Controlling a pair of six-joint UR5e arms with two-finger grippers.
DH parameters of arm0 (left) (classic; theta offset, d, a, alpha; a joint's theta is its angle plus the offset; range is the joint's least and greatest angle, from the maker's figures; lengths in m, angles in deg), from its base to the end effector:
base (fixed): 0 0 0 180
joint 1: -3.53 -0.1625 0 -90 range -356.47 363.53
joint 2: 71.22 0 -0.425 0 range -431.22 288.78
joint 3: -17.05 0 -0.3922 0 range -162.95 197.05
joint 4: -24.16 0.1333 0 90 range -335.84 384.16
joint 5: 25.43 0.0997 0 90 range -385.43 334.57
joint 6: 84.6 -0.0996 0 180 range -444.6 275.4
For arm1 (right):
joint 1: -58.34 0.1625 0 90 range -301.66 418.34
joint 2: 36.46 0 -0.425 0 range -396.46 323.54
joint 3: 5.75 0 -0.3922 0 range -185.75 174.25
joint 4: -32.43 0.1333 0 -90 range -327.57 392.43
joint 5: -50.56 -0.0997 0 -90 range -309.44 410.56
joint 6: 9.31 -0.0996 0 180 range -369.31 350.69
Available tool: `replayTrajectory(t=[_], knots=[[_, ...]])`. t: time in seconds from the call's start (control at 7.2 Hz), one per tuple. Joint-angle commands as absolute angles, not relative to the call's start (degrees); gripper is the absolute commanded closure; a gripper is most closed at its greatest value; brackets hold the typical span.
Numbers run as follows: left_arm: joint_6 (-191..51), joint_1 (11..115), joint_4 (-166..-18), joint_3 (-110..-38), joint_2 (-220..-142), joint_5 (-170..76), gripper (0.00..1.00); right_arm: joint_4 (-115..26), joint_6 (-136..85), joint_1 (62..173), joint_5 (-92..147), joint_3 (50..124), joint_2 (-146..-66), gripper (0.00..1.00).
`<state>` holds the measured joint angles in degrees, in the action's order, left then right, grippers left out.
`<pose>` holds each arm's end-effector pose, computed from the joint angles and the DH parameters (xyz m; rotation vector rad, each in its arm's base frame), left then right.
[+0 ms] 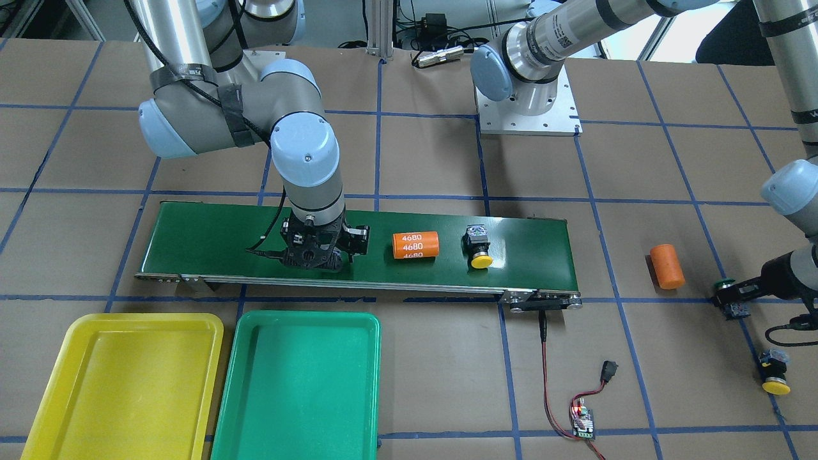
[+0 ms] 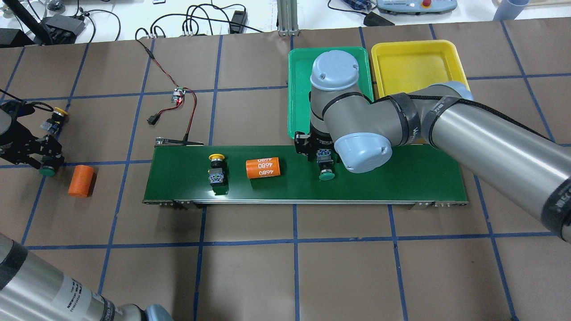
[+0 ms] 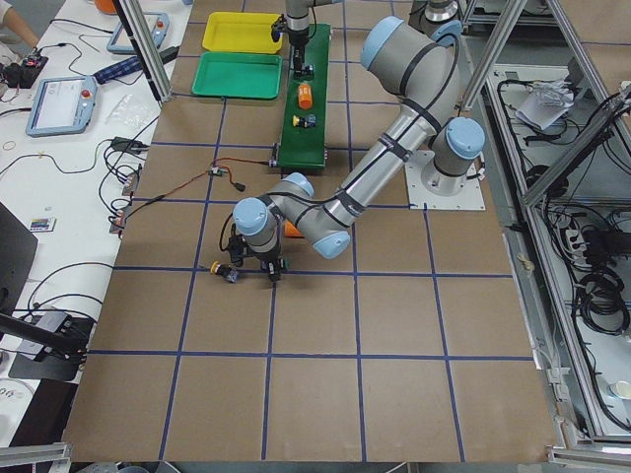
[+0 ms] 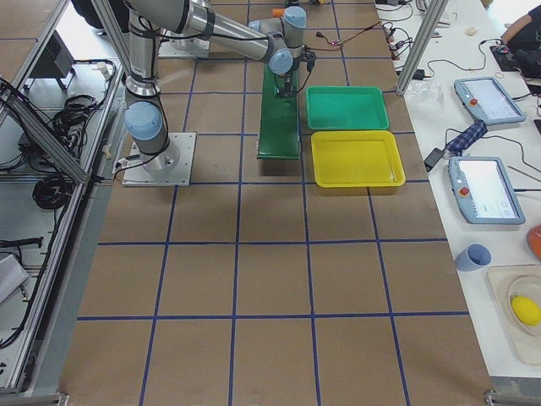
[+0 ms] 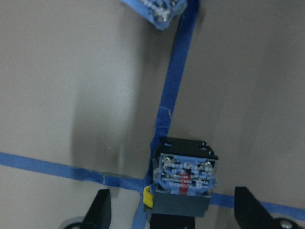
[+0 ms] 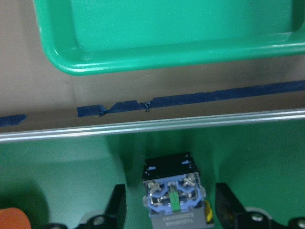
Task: Sort buttons by color to trays
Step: 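Grasp the green button on the belt with the right gripper while the left reaches, then drop the green button into the green tray while the left places a button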
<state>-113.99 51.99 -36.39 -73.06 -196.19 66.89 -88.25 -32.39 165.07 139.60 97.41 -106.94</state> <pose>0.3369 -0.5752 0.1765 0.3264 -3.0962 -0.1613 0.2928 -0.5054 0.2483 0.1742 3.1323 0.0604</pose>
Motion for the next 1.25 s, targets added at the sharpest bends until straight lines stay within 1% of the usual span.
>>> replayTrajectory(t=[0.0, 0.14, 0.28, 0.42, 0.69, 0.97, 1.11], knots=[[-114.1, 52.1, -36.7, -72.8, -195.0, 63.7, 1.0, -86.5, -32.3, 164.9, 139.5, 96.9, -107.2, 1.0], [-113.5, 52.7, -37.9, -73.3, -192.8, 63.4, 1.0, -86.7, -32.2, 164.4, 139.5, 96.6, -107.6, 1.0], [-110.9, 53.2, -43.3, -73.7, -188.6, 63.3, 1.0, -86.7, -32.5, 164.2, 139.6, 94.4, -108.4, 1.0], [-103.5, 55.0, -48.8, -73.9, -184.4, 63.4, 1.0, -87.6, -31.9, 164.0, 139.8, 91.2, -107.2, 1.0], [-85.6, 62.5, -57.0, -74.5, -178.6, 63.3, 1.0, -91.8, -27.6, 161.3, 145.1, 85.5, -101.1, 1.0], [-68.3, 70.0, -56.3, -79.7, -176.2, 63.3, 1.0, -99.2, -21.6, 154.4, 144.2, 85.2, -96.2, 1.0], [-61.2, 73.8, -56.3, -81.0, -175.2, 62.5, 1.0, -99.3, -19.6, 152.5, 144.1, 84.7, -93.7, 1.0]])
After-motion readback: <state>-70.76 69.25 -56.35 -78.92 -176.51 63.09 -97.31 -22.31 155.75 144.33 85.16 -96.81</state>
